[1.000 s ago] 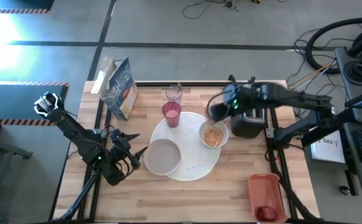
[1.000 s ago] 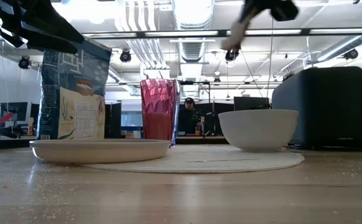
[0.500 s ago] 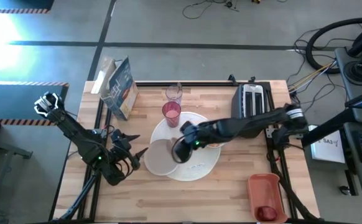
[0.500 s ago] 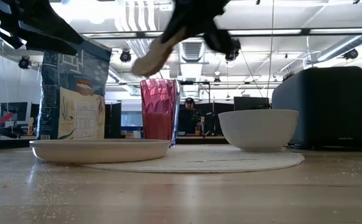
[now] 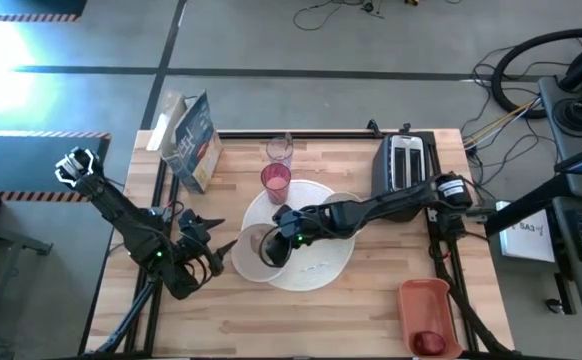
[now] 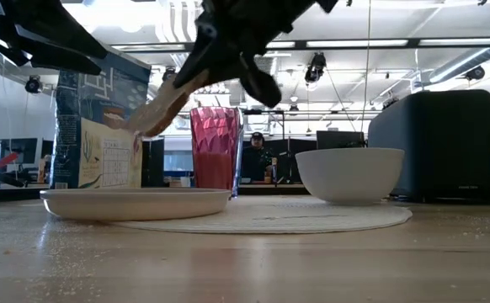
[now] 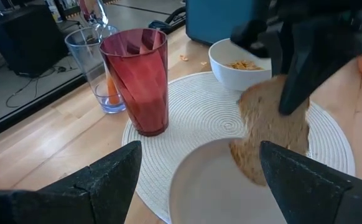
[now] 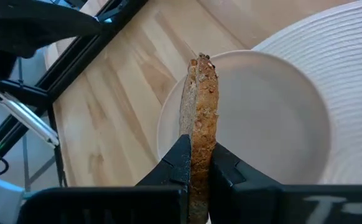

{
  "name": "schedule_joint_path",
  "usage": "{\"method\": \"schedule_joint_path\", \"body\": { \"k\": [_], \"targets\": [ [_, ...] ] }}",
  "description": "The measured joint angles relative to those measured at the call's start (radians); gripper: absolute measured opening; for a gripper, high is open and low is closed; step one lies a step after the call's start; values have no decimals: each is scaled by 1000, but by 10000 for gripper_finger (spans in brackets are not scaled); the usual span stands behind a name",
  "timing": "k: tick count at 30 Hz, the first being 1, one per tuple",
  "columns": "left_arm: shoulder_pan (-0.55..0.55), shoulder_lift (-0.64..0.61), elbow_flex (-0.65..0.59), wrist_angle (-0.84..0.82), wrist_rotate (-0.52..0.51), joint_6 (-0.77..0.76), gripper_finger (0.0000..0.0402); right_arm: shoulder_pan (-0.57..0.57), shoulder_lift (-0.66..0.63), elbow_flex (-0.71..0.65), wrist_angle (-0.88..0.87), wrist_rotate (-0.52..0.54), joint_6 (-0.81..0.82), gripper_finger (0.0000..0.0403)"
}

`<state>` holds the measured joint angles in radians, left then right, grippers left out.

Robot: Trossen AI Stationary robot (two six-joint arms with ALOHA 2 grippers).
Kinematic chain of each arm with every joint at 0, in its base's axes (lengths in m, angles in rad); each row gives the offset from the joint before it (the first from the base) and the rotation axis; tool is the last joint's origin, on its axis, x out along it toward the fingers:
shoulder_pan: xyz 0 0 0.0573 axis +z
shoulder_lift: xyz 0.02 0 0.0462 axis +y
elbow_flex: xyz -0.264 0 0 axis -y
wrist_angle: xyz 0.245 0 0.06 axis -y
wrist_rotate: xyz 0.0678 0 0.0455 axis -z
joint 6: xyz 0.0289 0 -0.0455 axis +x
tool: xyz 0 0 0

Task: Arrange a breakfast setting
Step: Put the toasted bread from the oven on the peach plate

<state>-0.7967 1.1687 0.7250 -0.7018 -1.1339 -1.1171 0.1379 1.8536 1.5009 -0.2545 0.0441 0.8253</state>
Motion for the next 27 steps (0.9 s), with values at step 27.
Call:
{"method": "schedule_joint_path", "body": {
  "k": [27],
  "targets": [
    [-5,0,0,-8,28,1,307,8,160,0,195,-45,11,13]
  ]
}}
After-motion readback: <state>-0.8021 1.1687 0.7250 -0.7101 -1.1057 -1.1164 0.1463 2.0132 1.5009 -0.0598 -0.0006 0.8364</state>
